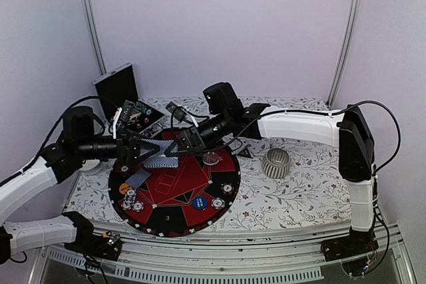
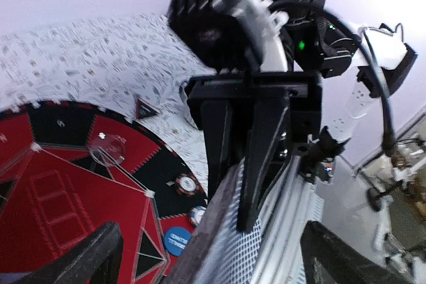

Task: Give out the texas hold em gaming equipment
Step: Pass from the left arm to the right, then pass from the right arm to the left

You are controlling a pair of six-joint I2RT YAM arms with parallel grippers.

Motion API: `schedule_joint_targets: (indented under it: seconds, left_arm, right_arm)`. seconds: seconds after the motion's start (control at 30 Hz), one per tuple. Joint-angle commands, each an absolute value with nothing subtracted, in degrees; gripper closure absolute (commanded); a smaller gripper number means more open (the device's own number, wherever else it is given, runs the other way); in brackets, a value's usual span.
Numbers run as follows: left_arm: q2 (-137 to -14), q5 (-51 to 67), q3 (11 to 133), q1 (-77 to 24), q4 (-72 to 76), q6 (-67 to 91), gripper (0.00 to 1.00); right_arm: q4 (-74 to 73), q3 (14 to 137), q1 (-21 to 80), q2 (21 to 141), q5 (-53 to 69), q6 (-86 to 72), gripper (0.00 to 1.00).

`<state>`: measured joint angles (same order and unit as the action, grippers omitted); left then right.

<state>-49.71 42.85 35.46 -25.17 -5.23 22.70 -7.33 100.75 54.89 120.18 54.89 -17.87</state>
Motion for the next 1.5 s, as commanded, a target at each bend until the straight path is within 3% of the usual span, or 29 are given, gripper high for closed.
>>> schedule_joint_targets:
  seconds: [0.0,0.13,0.3,0.53,0.9,1.47]
  left_arm:
    - [-44.1,23.7,42.1,-29.5,-15.1,2.3,0.02]
    - [-42.2,12.6,46.2,-35.8,-18.8,-13.5,0.02]
    - [-42.6,8.2,47.7,-43.1,-21.1,-30.9,0.02]
    - [-52.3,0.5,51.0,-50.6,-28.1,-40.7,0.02]
    - [-57.9,-7.1,47.5,-52.1,-22.2,-43.6,0.02]
    - [-60.7,-8.9,47.0,-52.0,-19.4,-41.9,0.02]
  right_arm:
    - [-14.1,100.4,52.9,117.6,50.7,-19.3,0.99]
    - [-20.9,101.8,52.4,116.9,46.8,-18.4,0.99]
    - [-24.1,102.2,52.2,116.4,45.1,-18.0,0.99]
    - [-25.2,104.1,52.2,116.7,45.1,-18.2,0.99]
    - [-25.5,105.8,53.3,117.5,46.3,-17.0,0.99]
    - [-25.5,108.2,55.2,118.4,49.9,-15.3,0.99]
